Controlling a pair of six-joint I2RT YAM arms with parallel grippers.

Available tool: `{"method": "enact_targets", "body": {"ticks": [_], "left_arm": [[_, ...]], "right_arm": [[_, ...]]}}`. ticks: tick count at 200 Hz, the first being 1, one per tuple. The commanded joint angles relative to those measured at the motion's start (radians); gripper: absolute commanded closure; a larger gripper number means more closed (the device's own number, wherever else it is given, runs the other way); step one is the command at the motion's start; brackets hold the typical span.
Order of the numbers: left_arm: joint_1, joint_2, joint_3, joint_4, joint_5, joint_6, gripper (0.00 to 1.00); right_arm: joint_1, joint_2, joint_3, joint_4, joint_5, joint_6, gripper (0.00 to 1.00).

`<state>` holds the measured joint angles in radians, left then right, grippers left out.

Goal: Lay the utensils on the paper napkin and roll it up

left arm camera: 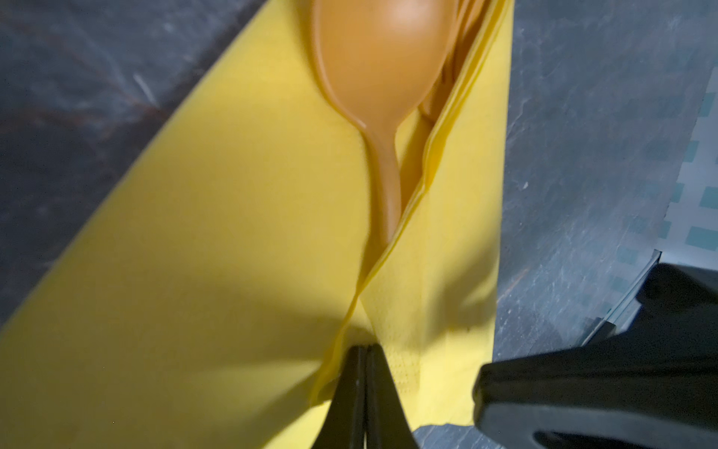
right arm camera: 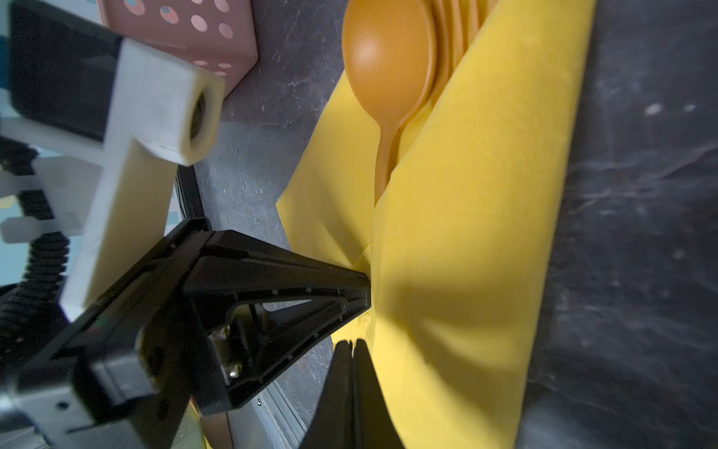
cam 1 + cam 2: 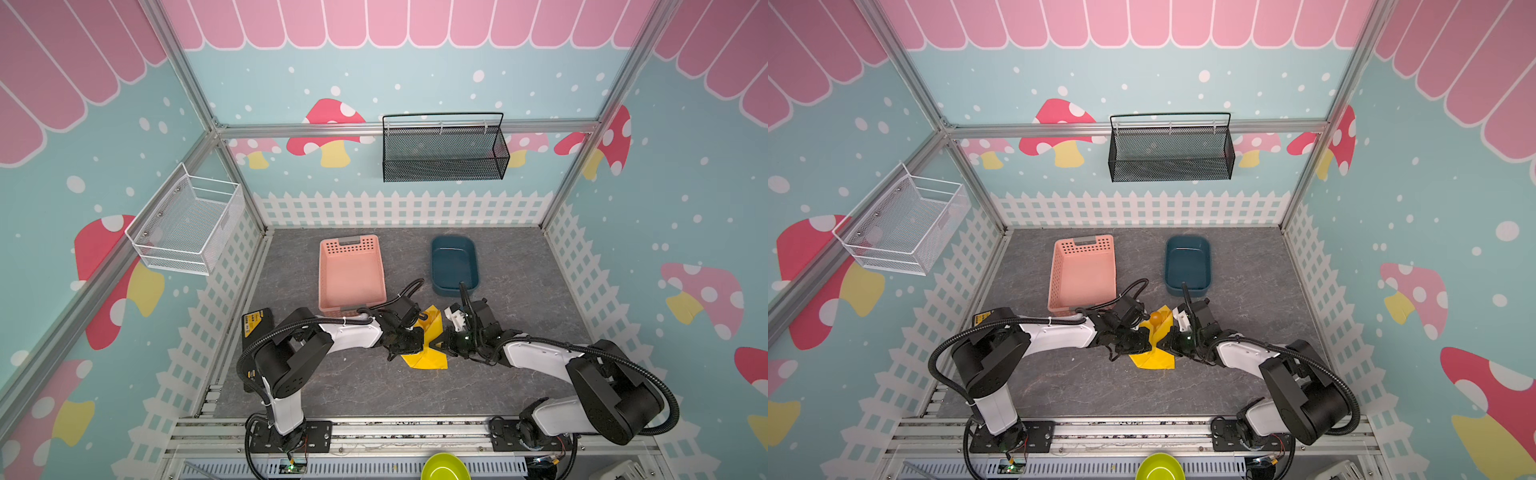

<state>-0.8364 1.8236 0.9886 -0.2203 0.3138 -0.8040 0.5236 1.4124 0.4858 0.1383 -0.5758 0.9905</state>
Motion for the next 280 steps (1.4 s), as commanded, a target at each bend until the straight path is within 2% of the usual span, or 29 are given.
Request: {"method": "enact_targets", "body": {"ticks": [1, 85, 157, 192, 280], "left_arm": [[-0.007, 0.02, -0.025, -0.014, -0.014, -0.018, 0.92], [-0.004, 0.005, -0.036, -0.012, -0.024, -0.018, 0.94], [0.001, -0.042, -0.043, -0.011, -0.047, -0.008, 0.93], [0.019, -0.079, -0.031, -0.063, -0.07, 0.021, 0.92], [0.03, -0.029, -0.034, -0.058, -0.042, 0.029, 0.92]], "right_arm": [[0.028, 0.025, 0.0, 0.003, -0.012, -0.015, 0.97], [0.09, 0.107, 0.029, 0.02, 0.027, 0.011, 0.99], [0.093, 0.12, 0.012, 0.005, 0.055, 0.01, 0.99], [0.094, 0.114, 0.016, 0.001, 0.056, 0.011, 0.99], [0.094, 0.107, 0.056, -0.018, 0.045, 0.008, 0.99]]}}
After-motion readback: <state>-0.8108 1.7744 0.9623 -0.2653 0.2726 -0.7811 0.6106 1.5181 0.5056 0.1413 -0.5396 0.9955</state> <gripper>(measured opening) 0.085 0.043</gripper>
